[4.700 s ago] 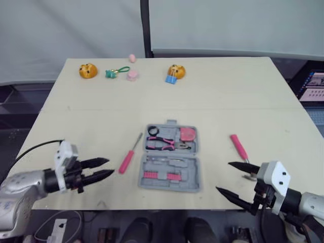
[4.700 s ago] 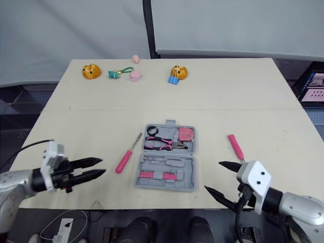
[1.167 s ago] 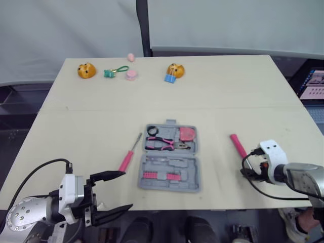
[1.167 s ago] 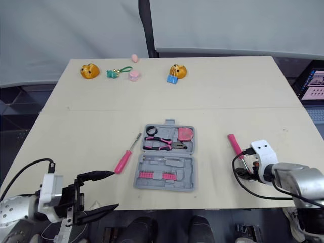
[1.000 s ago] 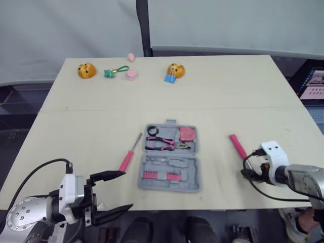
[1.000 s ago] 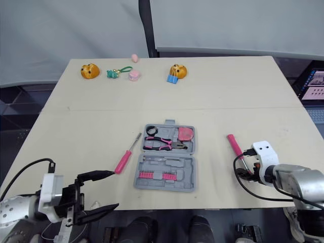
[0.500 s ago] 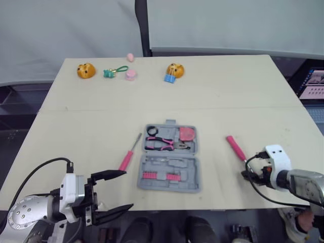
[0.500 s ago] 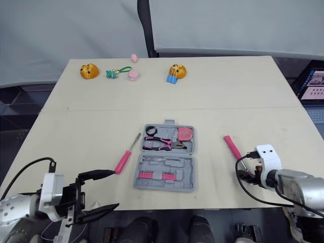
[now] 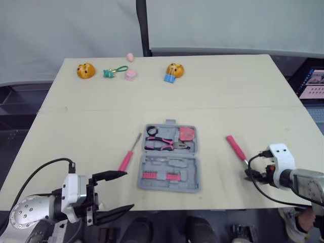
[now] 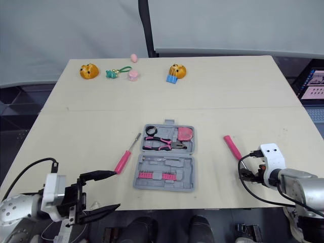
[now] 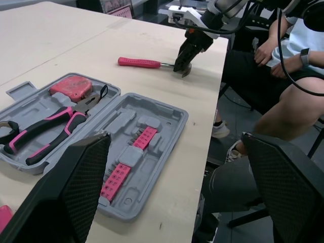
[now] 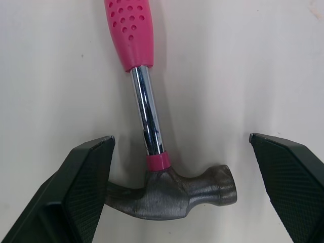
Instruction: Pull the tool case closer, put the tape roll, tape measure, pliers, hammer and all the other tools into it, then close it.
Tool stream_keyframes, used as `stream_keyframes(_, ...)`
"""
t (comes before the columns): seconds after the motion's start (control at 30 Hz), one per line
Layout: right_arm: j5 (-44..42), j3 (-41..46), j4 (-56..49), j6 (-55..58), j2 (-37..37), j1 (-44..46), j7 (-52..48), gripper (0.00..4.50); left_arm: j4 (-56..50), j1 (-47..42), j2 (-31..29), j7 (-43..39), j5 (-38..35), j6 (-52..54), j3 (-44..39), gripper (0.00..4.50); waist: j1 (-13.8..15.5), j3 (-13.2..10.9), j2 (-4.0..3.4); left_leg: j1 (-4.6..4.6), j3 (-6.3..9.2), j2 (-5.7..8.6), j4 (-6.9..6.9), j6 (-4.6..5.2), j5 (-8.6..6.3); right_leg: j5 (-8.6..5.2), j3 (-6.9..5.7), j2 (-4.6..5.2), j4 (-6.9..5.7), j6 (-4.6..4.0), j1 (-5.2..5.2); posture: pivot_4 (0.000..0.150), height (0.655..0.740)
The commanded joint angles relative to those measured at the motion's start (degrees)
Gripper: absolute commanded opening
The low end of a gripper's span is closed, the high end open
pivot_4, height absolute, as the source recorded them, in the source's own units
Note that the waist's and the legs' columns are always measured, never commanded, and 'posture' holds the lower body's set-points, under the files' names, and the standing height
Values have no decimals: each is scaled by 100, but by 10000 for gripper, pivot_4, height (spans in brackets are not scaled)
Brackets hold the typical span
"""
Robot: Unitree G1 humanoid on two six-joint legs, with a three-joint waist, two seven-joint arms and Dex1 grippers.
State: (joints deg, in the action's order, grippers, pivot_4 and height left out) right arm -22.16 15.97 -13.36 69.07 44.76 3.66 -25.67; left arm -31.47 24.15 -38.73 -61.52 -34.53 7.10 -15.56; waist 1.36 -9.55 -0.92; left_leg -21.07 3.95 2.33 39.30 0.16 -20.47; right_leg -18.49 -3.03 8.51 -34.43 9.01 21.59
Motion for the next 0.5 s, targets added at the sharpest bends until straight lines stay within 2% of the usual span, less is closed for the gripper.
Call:
stream_keyframes(0.03,25,8,-117,-59,164,-65,-109,31672,-68,31,31,-8,13,-114,10,45000,0,0,0,0,0,0,0,0,0,0,0,0,0,0,0,1500,7121)
stream_keyframes(0.5,-47,-157,-206,-207,299,-239,-443,31672,-54,95,53,40,47,-201,52,45000,2,0,0,0,0,0,0,0,0,0,-1,0,1,0,0,1500,7121)
